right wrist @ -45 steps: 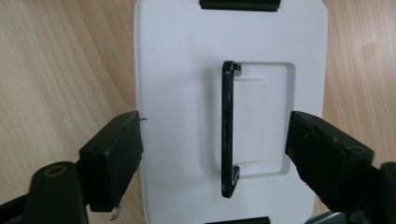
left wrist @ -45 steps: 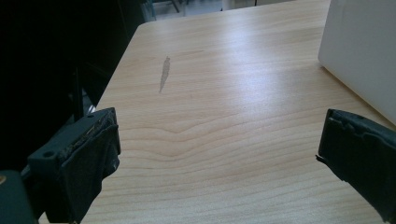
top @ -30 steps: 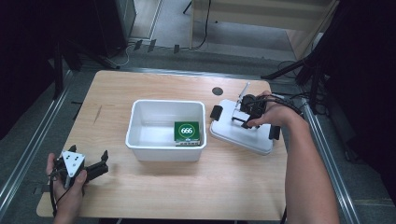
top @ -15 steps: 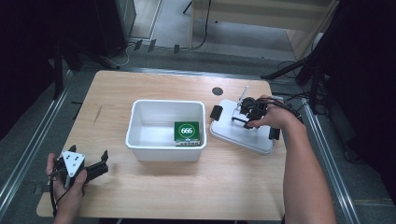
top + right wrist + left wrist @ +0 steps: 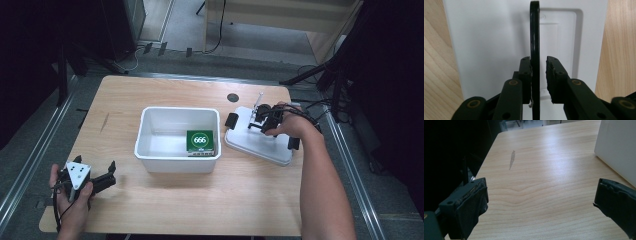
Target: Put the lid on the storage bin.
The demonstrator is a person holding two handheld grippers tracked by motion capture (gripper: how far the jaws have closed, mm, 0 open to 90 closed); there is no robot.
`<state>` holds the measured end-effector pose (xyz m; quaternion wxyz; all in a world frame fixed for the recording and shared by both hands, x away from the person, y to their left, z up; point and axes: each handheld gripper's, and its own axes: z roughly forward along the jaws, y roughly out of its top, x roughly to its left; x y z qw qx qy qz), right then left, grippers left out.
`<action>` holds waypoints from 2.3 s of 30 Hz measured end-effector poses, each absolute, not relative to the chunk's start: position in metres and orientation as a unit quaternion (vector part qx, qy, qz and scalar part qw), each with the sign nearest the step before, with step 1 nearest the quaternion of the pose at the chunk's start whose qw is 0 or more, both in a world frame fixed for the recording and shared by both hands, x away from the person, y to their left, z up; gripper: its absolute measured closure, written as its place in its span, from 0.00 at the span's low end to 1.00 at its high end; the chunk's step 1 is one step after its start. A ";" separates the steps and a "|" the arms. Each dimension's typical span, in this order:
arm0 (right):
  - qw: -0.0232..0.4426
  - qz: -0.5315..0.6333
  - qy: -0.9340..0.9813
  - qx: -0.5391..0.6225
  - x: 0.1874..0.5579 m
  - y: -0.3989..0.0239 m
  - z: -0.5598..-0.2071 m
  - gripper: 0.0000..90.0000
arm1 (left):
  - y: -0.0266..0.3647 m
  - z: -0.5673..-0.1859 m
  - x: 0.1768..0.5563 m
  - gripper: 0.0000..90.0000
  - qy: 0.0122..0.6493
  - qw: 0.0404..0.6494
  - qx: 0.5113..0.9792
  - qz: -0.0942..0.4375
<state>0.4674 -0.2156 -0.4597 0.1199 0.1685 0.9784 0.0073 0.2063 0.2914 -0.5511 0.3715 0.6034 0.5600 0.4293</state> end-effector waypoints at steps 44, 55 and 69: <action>0.141 0.033 0.982 0.124 0.453 -0.232 -0.422 0.95 | 0.291 -0.551 0.206 0.00 0.560 0.368 0.604 0.431; 0.142 0.040 0.982 0.117 0.446 -0.236 -0.399 0.95 | 0.290 -0.551 0.206 0.00 0.560 0.368 0.604 0.432; 0.145 0.050 0.983 0.104 0.438 -0.230 -0.371 0.95 | 0.290 -0.551 0.207 0.00 0.560 0.366 0.607 0.430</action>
